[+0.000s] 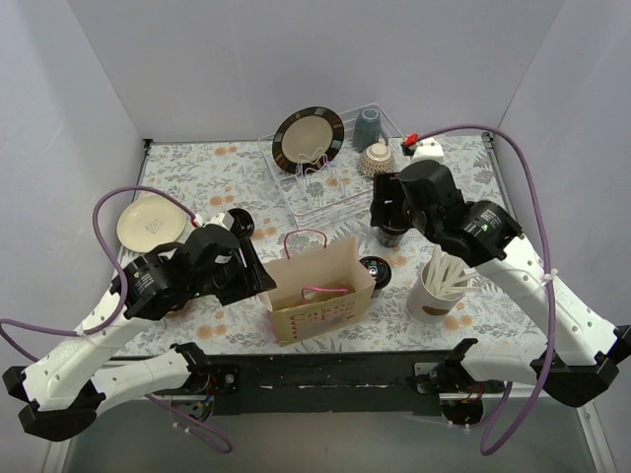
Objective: Pack the takeout coffee
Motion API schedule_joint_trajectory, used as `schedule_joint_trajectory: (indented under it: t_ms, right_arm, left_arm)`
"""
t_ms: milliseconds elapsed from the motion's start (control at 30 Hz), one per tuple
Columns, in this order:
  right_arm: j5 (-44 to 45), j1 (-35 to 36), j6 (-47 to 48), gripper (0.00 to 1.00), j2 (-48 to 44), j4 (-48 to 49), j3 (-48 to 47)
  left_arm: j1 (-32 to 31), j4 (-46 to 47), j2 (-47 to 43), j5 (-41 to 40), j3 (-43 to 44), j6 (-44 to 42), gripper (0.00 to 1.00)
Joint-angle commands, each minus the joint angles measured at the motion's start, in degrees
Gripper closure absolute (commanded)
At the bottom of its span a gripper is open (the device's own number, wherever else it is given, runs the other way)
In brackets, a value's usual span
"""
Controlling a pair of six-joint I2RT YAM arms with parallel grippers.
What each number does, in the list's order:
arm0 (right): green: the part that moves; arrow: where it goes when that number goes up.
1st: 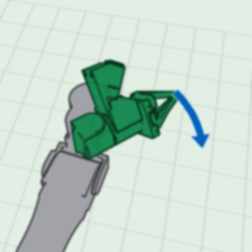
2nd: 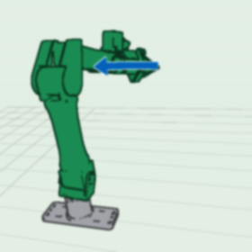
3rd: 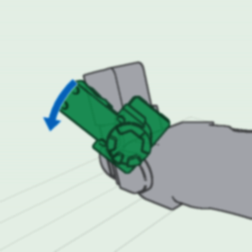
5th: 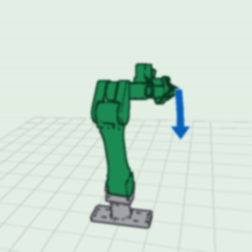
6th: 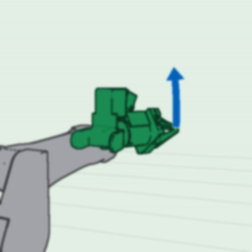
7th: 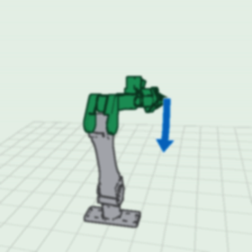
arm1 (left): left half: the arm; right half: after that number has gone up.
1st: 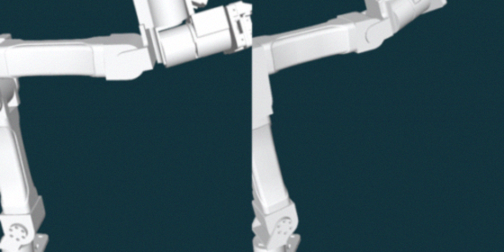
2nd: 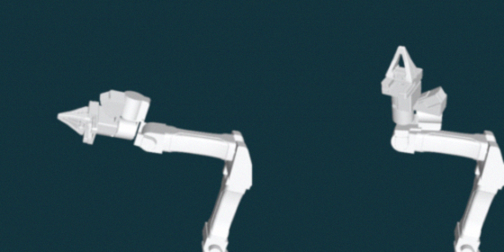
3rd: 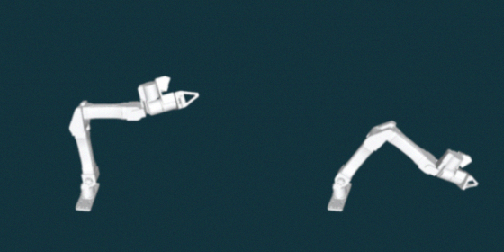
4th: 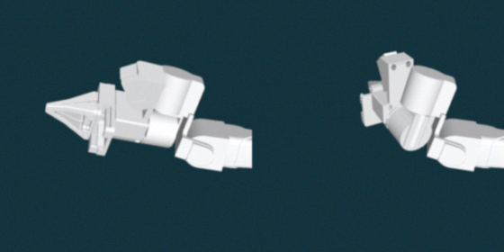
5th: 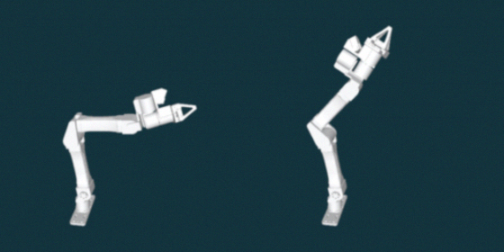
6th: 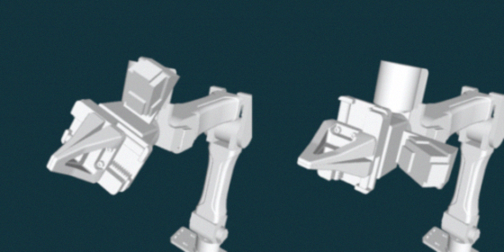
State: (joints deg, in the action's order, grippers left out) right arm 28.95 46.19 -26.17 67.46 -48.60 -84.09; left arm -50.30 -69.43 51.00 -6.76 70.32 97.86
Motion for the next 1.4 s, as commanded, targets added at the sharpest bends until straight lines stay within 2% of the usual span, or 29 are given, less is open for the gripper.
schedule_joint_trajectory:
  t_ms: [0,133,167,200,233,300,367,400,567,667,700,867,967,1100,1200,1267,1367]
  right_arm:
    - [-4.33,-2.07,-1.07,0.11,6.53,-13.42,-8.0]
    - [-10.13,-4.18,-1.16,0.2,11.54,-18.37,-14.76]
    - [-11.62,-5.14,-1.16,0.21,12.77,-18.98,-15.74]
    - [-14.42,-5.67,-0.99,0.22,13.3,-19.51,-16.79]
    - [-15.84,-6.11,-0.38,0.23,13.66,-20.04,-18.11]
    - [-16.64,-6.82,-0.19,0.21,14.71,-20.83,-19.35]
    - [-17.43,-8.22,-0.11,0.21,16.55,-23.55,-21.19]
    - [-20.66,-8.66,0.59,0.21,17.08,-24.08,-21.46]
    - [-27.27,-10.33,9.19,0.32,16.66,-21.91,-20.59]
    - [-35.26,-12.79,15.61,0.32,16.03,-19.96,-18.57]
    - [-36.58,-13.23,16.67,0.32,16.3,-20.91,-18.47]
    - [-38.7,-13.32,23.09,0.3,14.55,-18.21,-13.3]
    - [-37.83,-13.32,23.1,0.27,14.54,-17.76,-9.43]
    - [-32.22,-13.32,20.73,0.2,14.81,-17.41,-3.46]
    - [-31.5,-13.32,18.54,0.17,13.31,-12.41,2.52]
    - [-31.85,-13.32,16.34,0.08,12.35,-9.08,5.76]
    - [-32.29,-13.06,14.66,0.07,11.64,-6.26,9.02]
  left_arm:
    - [0.12,-4.66,2.16,2.19,2.89,4.35,0.49]
    - [0.21,-5.89,4.01,1.23,2.1,4.18,0.53]
    - [0.12,-5.72,4.19,-0.25,1.75,3.83,0.57]
    - [0.12,-5.72,4.37,-1.4,2.09,3.22,0.73]
    - [0.12,-5.63,4.63,-2.89,2.45,2.69,0.82]
    - [0.21,-4.4,4.98,-6.39,3.58,0.06,0.92]
    - [0.21,-1.96,6.03,-7.99,4.29,-2.93,0.97]
    - [0.21,-1.16,6.39,-9.13,4.29,-3.99,0.99]
    - [1.61,5.42,7.88,-9.58,2.45,-11.27,1.0]
    - [4.59,5.45,8.41,-8.89,2.53,-15.05,1.0]
    - [7.3,4.92,9.02,-8.36,2.62,-15.94,1.0]
    - [13.56,2.28,8.94,-7.65,4.37,-21.66,1.0]
    - [14.88,3.07,8.76,-5.64,5.43,-24.73,1.0]
    - [14.97,5.61,8.59,1.11,4.13,-27.55,1.0]
    - [14.97,9.3,6.74,4.64,1.32,-29.74,1.0]
    - [15.06,10.54,6.91,8.42,0.26,-31.58,1.0]
    - [14.97,10.8,7.09,8.96,0.16,-33.43,1.0]
